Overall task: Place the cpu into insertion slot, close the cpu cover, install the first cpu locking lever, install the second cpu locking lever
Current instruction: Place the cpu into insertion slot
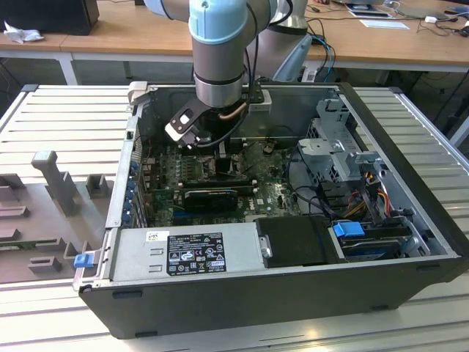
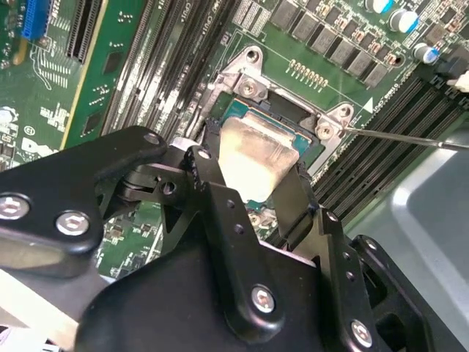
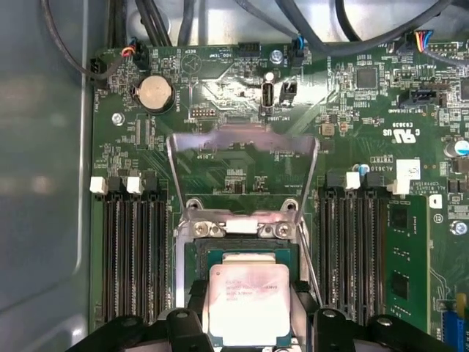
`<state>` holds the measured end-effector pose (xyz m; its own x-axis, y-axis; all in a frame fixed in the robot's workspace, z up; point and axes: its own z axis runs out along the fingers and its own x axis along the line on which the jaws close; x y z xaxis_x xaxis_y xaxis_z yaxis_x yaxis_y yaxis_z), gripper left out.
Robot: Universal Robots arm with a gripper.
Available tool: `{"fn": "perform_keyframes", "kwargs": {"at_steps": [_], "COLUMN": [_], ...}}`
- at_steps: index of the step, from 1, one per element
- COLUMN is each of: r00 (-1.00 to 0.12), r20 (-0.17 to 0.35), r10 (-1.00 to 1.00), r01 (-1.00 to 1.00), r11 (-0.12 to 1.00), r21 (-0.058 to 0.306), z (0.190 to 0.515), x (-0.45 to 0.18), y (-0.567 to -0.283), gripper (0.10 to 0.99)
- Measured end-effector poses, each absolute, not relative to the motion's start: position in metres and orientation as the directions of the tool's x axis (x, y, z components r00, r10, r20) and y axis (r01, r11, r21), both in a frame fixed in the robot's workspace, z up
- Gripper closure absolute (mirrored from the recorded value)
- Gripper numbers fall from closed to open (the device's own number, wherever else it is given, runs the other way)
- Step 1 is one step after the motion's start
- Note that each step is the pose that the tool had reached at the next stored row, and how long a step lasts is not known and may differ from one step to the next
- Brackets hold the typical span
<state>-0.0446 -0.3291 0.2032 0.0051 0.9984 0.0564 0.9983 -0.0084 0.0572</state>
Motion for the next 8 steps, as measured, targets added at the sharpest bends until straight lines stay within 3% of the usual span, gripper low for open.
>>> {"fn": "perform_keyframes", "kwargs": {"at_steps": [8], "r00": [0.018], "r20": [0.054], "r10": [0.998], "r01": [0.998], "r11": [-0.021], "r21": [0.057], "z": [0.1998], "x": [-0.043], "y": [-0.3264], "gripper": [0.557]}}
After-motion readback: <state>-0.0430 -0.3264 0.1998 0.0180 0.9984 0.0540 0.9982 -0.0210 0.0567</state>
